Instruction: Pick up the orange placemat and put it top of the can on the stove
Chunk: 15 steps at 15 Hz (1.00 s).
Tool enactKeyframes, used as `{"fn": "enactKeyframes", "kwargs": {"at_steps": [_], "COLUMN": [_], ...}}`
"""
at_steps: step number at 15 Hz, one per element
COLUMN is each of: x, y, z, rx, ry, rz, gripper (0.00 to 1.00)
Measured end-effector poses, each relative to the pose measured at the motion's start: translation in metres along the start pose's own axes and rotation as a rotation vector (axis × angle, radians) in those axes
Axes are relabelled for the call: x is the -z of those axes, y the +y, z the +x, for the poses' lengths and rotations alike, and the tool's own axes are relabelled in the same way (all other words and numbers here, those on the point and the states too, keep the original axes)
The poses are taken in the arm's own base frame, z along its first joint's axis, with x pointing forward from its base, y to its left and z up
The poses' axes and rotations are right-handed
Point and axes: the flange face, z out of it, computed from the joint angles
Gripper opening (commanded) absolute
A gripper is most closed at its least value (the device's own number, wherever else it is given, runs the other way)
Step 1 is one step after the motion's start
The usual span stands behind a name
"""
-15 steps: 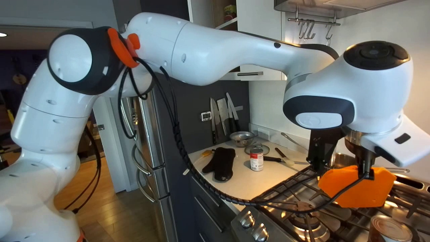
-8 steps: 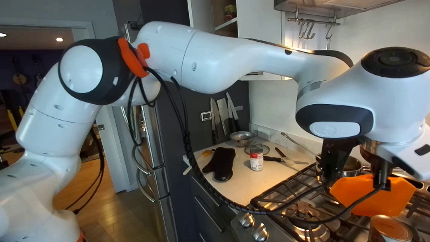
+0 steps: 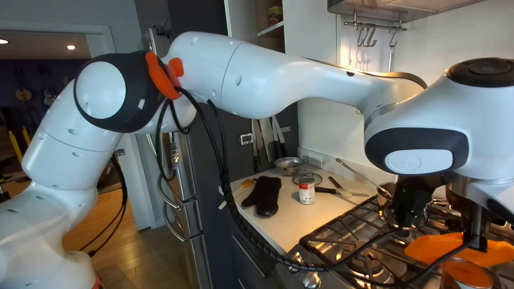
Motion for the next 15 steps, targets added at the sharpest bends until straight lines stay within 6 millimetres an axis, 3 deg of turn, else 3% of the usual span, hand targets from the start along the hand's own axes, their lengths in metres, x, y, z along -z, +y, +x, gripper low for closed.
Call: {"fn": "enactKeyframes", "kwargs": {"at_steps": [6, 15], "x": [0.003, -0.026], "y": [0.021, 0.029], "z": [0.016, 0.012], "rx": [-0.037, -0.032], "ry": [0.033, 0.002], "rz": [-0.1, -0.227], "gripper": [0.02, 0.02]}}
